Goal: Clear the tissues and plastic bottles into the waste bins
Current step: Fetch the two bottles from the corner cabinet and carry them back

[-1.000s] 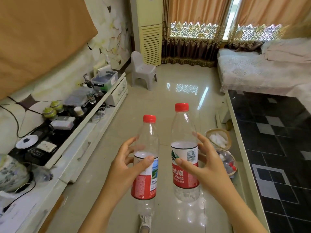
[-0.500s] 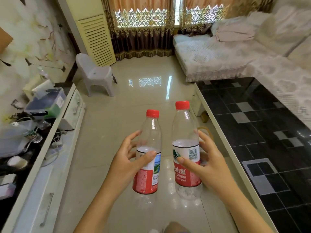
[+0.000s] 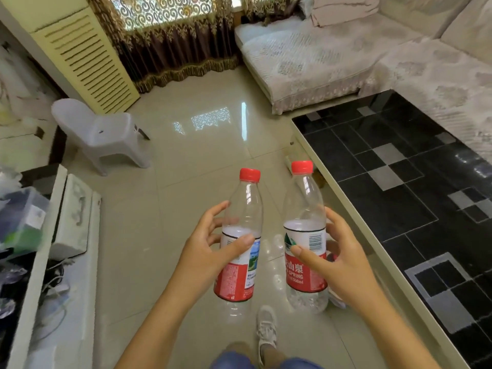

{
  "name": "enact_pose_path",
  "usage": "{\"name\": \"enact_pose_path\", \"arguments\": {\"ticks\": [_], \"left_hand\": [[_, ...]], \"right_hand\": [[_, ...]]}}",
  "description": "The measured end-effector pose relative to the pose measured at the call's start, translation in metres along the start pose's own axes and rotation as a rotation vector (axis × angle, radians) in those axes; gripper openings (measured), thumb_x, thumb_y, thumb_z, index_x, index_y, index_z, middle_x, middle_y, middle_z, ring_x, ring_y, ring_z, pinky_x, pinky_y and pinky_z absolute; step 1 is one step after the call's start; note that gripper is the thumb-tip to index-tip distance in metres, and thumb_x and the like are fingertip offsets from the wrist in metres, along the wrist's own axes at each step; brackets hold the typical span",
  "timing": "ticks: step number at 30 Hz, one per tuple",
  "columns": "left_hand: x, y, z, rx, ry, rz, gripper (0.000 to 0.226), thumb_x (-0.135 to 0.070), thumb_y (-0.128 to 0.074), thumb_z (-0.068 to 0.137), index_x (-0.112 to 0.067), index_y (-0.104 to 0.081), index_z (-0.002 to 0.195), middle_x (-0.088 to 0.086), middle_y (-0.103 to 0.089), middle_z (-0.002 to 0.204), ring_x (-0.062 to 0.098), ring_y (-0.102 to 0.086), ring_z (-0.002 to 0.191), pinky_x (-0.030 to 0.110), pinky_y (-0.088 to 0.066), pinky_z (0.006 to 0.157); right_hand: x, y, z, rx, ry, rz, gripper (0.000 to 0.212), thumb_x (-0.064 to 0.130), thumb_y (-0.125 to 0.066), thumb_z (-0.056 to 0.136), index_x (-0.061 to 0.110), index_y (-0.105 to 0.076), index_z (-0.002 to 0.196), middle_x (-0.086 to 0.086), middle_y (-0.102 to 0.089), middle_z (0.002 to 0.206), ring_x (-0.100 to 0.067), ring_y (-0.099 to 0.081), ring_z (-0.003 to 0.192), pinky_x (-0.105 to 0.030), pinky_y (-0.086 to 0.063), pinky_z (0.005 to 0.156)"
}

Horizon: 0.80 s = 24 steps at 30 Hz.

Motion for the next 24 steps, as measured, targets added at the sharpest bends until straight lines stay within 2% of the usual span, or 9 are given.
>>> {"name": "enact_pose_path", "arguments": {"ticks": [1, 4, 8, 13, 18, 21, 24], "left_hand": [[-0.003, -0.002, 0.019, 0.018, 0.003, 0.005, 0.082, -0.056, -0.078, 0.056, -0.048, -0.044, 0.13, -0.019, -0.063, 0.118, 0.006, -0.062, 0.109, 0.038, -0.053, 0.092], [-0.007, -0.014, 0.071, 0.098, 0.02, 0.017, 0.081, -0.054, -0.081, 0.059, -0.047, -0.044, 0.13, -0.018, -0.064, 0.118, 0.007, -0.063, 0.108, 0.034, -0.054, 0.089], [-0.005, -0.05, 0.139, 0.24, 0.056, 0.055, 0.075, -0.044, -0.078, 0.062, -0.046, -0.045, 0.129, -0.019, -0.062, 0.116, 0.005, -0.064, 0.103, 0.028, -0.055, 0.083], [0.008, -0.125, 0.22, 0.536, 0.111, 0.107, 0.064, -0.041, -0.077, 0.066, -0.052, -0.044, 0.12, -0.014, -0.06, 0.119, 0.008, -0.066, 0.1, 0.027, -0.056, 0.081], [0.029, -0.207, 0.278, 0.787, 0.09, 0.161, 0.062, -0.035, -0.079, 0.072, -0.049, -0.043, 0.121, -0.008, -0.058, 0.122, 0.012, -0.064, 0.102, 0.031, -0.056, 0.084], [0.061, -0.257, 0.293, 0.874, 0.077, 0.206, 0.063, -0.034, -0.078, 0.076, -0.046, -0.039, 0.124, -0.01, -0.055, 0.126, 0.011, -0.061, 0.107, 0.031, -0.056, 0.085], [0.112, -0.305, 0.302, 0.895, 0.166, 0.219, 0.061, -0.029, -0.078, 0.077, -0.029, -0.047, 0.129, -0.003, -0.061, 0.124, 0.015, -0.064, 0.104, 0.032, -0.056, 0.085]], "right_hand": [[-0.002, 0.001, 0.013, -0.013, -0.015, 0.011, 0.079, 0.044, -0.074, 0.061, 0.054, -0.033, 0.127, 0.036, -0.05, 0.112, 0.006, -0.057, 0.099, -0.017, -0.05, 0.073], [-0.009, 0.008, 0.045, -0.071, -0.053, 0.035, 0.079, 0.041, -0.074, 0.06, 0.051, -0.035, 0.128, 0.038, -0.049, 0.11, 0.02, -0.052, 0.097, -0.01, -0.047, 0.065], [-0.031, 0.026, 0.08, -0.21, -0.124, 0.056, 0.085, 0.041, -0.076, 0.06, 0.04, -0.038, 0.135, 0.028, -0.054, 0.119, 0.011, -0.055, 0.104, -0.019, -0.051, 0.079], [-0.072, 0.053, 0.108, -0.443, -0.254, 0.095, 0.078, 0.026, -0.08, 0.068, 0.043, -0.038, 0.132, 0.036, -0.054, 0.112, 0.017, -0.053, 0.102, -0.005, -0.048, 0.067], [-0.119, 0.077, 0.121, -0.71, -0.355, 0.154, 0.074, 0.018, -0.079, 0.072, 0.037, -0.039, 0.132, 0.022, -0.05, 0.122, 0.021, -0.05, 0.099, -0.002, -0.045, 0.067], [-0.164, 0.089, 0.124, -0.838, -0.397, 0.247, 0.072, 0.01, -0.077, 0.074, 0.032, -0.04, 0.131, 0.024, -0.052, 0.117, 0.015, -0.056, 0.096, -0.008, -0.049, 0.071], [-0.222, 0.103, 0.12, -0.98, -0.49, 0.307, 0.071, 0.012, -0.077, 0.075, 0.032, -0.039, 0.131, 0.023, -0.054, 0.113, 0.013, -0.059, 0.091, -0.015, -0.052, 0.072]]}}
Point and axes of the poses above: each hand's wrist, its own z-axis towards the middle knuckle, its own y-axis out of the back of the hand, x = y × z, the point moved 3 cm from there along z, towards the middle knuckle
